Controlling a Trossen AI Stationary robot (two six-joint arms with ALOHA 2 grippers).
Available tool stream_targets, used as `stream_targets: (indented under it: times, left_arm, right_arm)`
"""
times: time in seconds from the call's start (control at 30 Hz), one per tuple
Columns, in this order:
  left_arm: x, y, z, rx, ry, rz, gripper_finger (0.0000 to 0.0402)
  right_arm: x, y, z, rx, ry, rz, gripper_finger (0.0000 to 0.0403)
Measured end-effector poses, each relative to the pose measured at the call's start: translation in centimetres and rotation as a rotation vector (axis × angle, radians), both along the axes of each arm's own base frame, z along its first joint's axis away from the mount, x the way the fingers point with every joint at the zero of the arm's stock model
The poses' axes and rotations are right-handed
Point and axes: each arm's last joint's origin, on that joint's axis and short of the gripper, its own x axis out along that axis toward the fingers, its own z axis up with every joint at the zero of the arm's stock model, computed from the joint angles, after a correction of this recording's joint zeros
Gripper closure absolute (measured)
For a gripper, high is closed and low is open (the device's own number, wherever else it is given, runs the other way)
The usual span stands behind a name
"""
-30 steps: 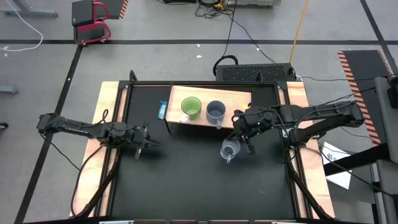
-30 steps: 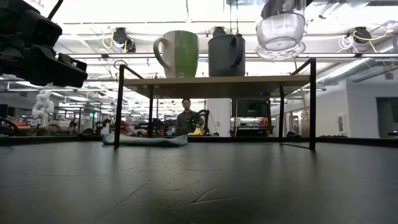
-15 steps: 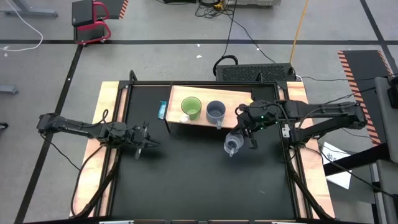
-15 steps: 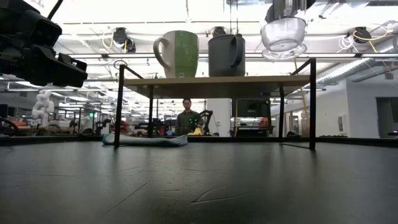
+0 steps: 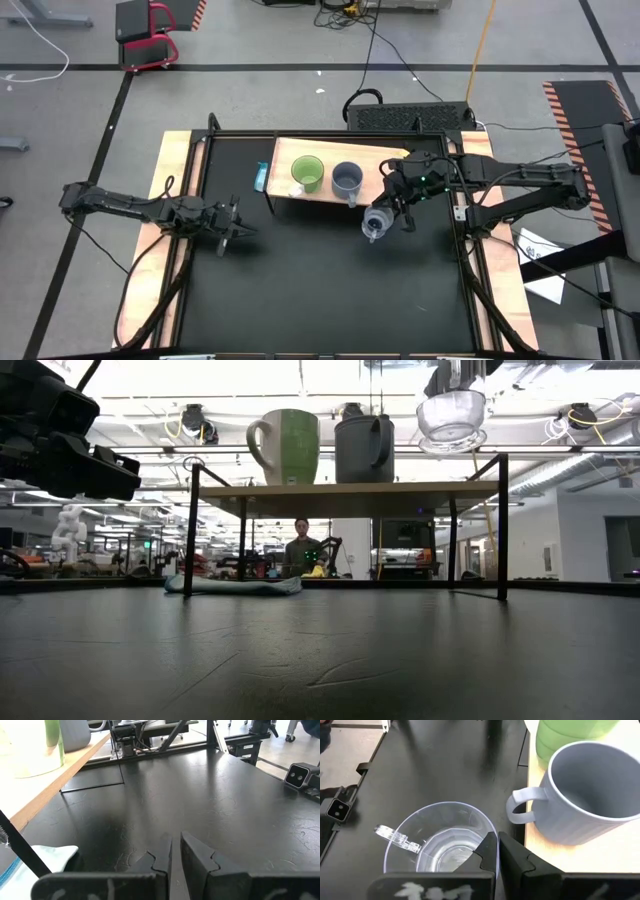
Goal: Stack small to large cups/mugs on shelf
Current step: Put the transparent cup on the shelf
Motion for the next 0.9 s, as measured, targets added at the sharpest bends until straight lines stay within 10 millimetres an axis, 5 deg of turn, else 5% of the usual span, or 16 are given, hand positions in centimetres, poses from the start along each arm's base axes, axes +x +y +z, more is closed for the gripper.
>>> stream_targets:
  times: [0.9]
  left_arm:
    - [0.0,0.0,0.0,-0.002,0.001,0.001,0.0360]
  right_arm:
    - [-0.2,-2.2,0.0,-0.026,0.002,-0.076,0.0403]
